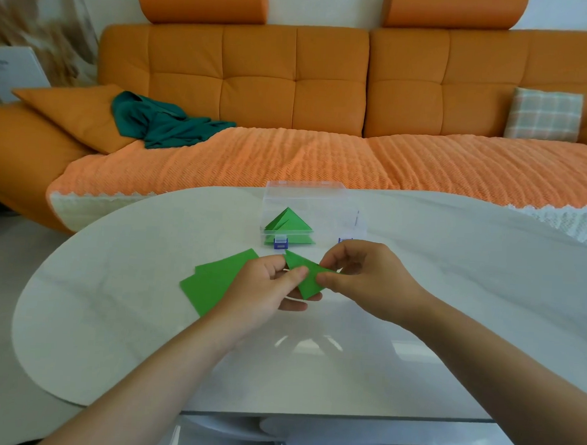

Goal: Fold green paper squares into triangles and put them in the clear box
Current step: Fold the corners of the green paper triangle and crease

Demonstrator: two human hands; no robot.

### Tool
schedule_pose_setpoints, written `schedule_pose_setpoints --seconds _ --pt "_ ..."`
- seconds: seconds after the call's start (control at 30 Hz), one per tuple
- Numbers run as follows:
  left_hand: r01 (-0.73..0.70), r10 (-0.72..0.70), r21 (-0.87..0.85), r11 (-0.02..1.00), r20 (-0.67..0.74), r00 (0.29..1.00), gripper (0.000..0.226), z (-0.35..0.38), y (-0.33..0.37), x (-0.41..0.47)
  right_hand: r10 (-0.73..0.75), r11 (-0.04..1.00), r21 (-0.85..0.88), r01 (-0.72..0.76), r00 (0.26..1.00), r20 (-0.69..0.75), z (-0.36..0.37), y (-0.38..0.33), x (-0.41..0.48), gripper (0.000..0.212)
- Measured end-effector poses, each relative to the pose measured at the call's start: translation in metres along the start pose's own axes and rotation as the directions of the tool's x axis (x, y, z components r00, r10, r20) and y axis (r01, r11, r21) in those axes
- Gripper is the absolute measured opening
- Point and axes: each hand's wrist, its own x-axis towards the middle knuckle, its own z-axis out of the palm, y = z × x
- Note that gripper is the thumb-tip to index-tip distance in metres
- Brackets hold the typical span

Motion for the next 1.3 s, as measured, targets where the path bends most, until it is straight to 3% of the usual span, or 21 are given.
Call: schedule_pose_setpoints --seconds 0.1,0.2,0.33,0.43,0.53,0.6,1.3 --pt "0.001 -0.002 -0.017 1.000 -0.040 0.999 0.022 0.003 0.001 -0.001 0.049 0.994 0.093 -0.052 0.998 0.030 -0.002 -0.002 0.000 0.018" --pt "0.010 -0.011 -0.020 1.000 -0.029 1.000 0.022 0.006 -0.001 -0.002 0.113 0.985 0.125 -0.123 0.990 0.082 -0.003 -0.003 0.000 0.006" --pt "0.011 -0.009 0.041 0.999 -0.028 1.000 0.018 0.005 -0.001 -0.001 0.163 0.973 0.148 -0.179 0.980 0.112 -0.008 -0.004 0.001 0.005" --pt "-0.101 0.108 0.139 0.985 -0.045 0.993 0.013 -0.004 0.001 0.002 0.172 0.968 0.158 -0.195 0.974 0.148 -0.013 -0.004 0.002 0.006" --pt "-0.219 0.226 0.150 0.964 -0.033 0.973 0.035 -0.014 0.004 0.005 0.188 0.961 0.166 -0.222 0.962 0.200 -0.019 -0.004 0.003 0.008" --pt "-0.248 0.253 0.157 0.956 -0.010 0.967 0.031 -0.019 0.006 0.004 0.197 0.958 0.159 -0.237 0.952 0.233 -0.022 -0.003 0.003 0.007" --pt "-0.163 0.161 0.188 0.969 0.025 0.987 0.020 -0.022 0.009 -0.002 0.232 0.954 0.087 -0.286 0.892 0.389 -0.024 -0.002 0.006 0.006"
